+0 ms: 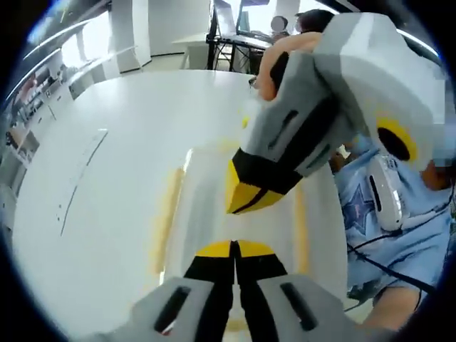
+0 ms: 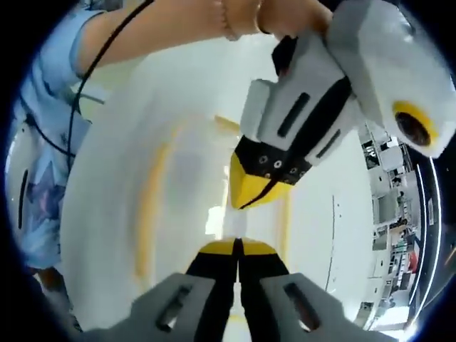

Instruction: Snap each plastic latch of the storage box into its locked position after aligning the lid with the box until every specified latch is closed and the lid sits flush.

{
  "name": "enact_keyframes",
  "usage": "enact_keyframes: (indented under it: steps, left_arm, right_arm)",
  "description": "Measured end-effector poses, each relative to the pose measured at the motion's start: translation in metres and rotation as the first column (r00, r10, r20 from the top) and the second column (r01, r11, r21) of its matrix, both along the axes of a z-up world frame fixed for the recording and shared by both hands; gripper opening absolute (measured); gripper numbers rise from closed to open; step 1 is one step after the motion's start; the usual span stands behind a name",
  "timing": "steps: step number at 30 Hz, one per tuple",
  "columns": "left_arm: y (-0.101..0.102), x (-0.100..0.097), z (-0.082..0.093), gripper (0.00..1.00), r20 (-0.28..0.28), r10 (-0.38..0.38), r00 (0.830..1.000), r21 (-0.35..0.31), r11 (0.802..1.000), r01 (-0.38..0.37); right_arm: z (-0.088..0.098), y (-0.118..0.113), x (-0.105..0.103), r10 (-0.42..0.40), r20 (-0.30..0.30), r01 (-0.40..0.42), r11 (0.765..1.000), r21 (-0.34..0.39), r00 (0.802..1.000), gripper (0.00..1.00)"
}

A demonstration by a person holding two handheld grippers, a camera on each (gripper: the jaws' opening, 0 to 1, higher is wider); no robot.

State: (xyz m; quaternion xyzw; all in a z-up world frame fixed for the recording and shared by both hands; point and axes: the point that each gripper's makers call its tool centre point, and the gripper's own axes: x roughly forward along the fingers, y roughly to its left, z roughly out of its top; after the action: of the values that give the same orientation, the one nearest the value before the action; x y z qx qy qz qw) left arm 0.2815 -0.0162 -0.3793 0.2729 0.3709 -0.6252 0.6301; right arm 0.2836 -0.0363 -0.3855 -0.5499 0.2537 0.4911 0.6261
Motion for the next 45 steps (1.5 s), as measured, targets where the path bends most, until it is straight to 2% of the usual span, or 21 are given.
enact_keyframes:
  steps: [4, 8, 10, 15, 17, 18, 19, 24, 26, 29, 31, 32, 34, 35, 36, 38, 41, 42, 45]
  left_arm:
    - [0.011, -0.001, 0.0, 0.0, 0.004, 0.023, 1.0, -0.026, 0.999, -0.023]
    - [0.018, -0.001, 0.002, 0.0, 0.019, 0.036, 0.999, -0.048, 0.998, -0.035]
    - [0.023, 0.0, 0.002, 0.0, 0.031, 0.045, 0.999, -0.062, 0.997, -0.043]
    - [0.032, 0.004, 0.005, 0.0, 0.068, 0.103, 0.992, -0.189, 0.978, -0.088]
    - [0.033, 0.004, 0.005, 0.0, 0.069, 0.107, 0.992, -0.197, 0.976, -0.092]
    - [0.041, 0.011, 0.007, 0.0, 0.093, 0.144, 0.985, -0.246, 0.962, -0.118]
    - [0.046, 0.012, 0.007, 0.0, 0.098, 0.169, 0.981, -0.267, 0.954, -0.138]
    - [0.053, 0.015, 0.008, 0.0, 0.111, 0.229, 0.967, -0.339, 0.923, -0.18]
    - [0.054, 0.016, 0.009, 0.0, 0.13, 0.26, 0.957, -0.385, 0.903, -0.194]
    - [0.054, 0.015, 0.011, 0.0, 0.161, 0.299, 0.941, -0.48, 0.857, -0.19]
    - [0.056, 0.014, 0.012, 0.0, 0.147, 0.308, 0.94, -0.532, 0.826, -0.187]
    - [0.06, 0.016, 0.013, 0.0, 0.122, 0.323, 0.938, -0.547, 0.811, -0.208]
    - [0.066, 0.02, 0.012, 0.0, 0.129, 0.336, 0.933, -0.543, 0.811, -0.217]
    - [0.068, 0.024, 0.013, 0.0, 0.145, 0.36, 0.922, -0.546, 0.806, -0.229]
    - [0.068, 0.025, 0.013, 0.0, 0.149, 0.366, 0.919, -0.552, 0.801, -0.23]
    - [0.072, 0.016, 0.009, 0.0, 0.139, 0.366, 0.92, -0.572, 0.788, -0.228]
    - [0.08, 0.021, 0.013, 0.0, 0.128, 0.366, 0.922, -0.579, 0.782, -0.23]
    - [0.081, 0.021, 0.011, 0.0, 0.139, 0.364, 0.921, -0.576, 0.786, -0.223]
    - [0.081, 0.021, 0.008, 0.0, 0.117, 0.372, 0.921, -0.58, 0.778, -0.24]
  right_arm:
    - [0.001, 0.0, 0.001, -0.006, -0.017, 0.005, 1.0, -0.018, 1.0, 0.0]
    - [0.002, 0.005, 0.003, -0.003, -0.043, 0.003, 1.0, 0.014, 0.999, 0.0]
    - [0.002, 0.005, 0.002, -0.001, -0.052, 0.001, 1.0, 0.002, 0.999, 0.0]
    - [0.001, 0.008, 0.001, 0.018, -0.034, -0.02, 0.999, -0.049, 0.999, 0.0]
    - [0.0, 0.008, 0.001, 0.019, -0.033, -0.021, 0.998, -0.052, 0.999, 0.0]
    - [0.002, 0.01, 0.002, 0.012, -0.034, -0.014, 0.998, -0.057, 0.999, 0.0]
    - [0.002, 0.01, 0.003, 0.007, -0.033, -0.009, 0.998, -0.064, 0.999, 0.0]
    - [0.004, 0.012, 0.006, 0.005, -0.048, -0.01, 0.996, -0.088, 0.999, 0.0]
    - [0.003, 0.012, 0.006, -0.003, -0.051, -0.002, 0.995, -0.098, 0.999, 0.0]
    - [0.003, 0.012, 0.006, 0.001, -0.036, -0.005, 0.993, -0.121, 0.999, 0.0]
    - [0.004, 0.011, 0.006, 0.001, -0.032, -0.005, 0.992, -0.129, 0.999, 0.0]
    - [0.004, 0.011, 0.007, 0.002, -0.034, -0.006, 0.991, -0.131, 0.999, 0.0]
    - [0.004, 0.01, 0.007, -0.02, -0.045, 0.014, 0.991, -0.13, 0.999, 0.0]
    - [0.003, 0.01, 0.007, -0.017, -0.045, 0.011, 0.991, -0.133, 0.999, 0.0]
    - [0.002, 0.01, 0.007, -0.014, -0.044, 0.008, 0.99, -0.137, 0.999, 0.0]
    - [0.001, 0.01, 0.007, -0.016, -0.043, 0.009, 0.989, -0.148, 0.999, 0.0]
    - [0.0, 0.01, 0.008, -0.023, -0.043, 0.016, 0.987, -0.158, 0.999, 0.0]
    - [0.0, 0.01, 0.009, -0.024, -0.044, 0.017, 0.987, -0.161, 0.999, 0.0]
    - [-0.001, 0.01, 0.01, -0.045, -0.052, 0.036, 0.986, -0.164, 0.998, 0.0]
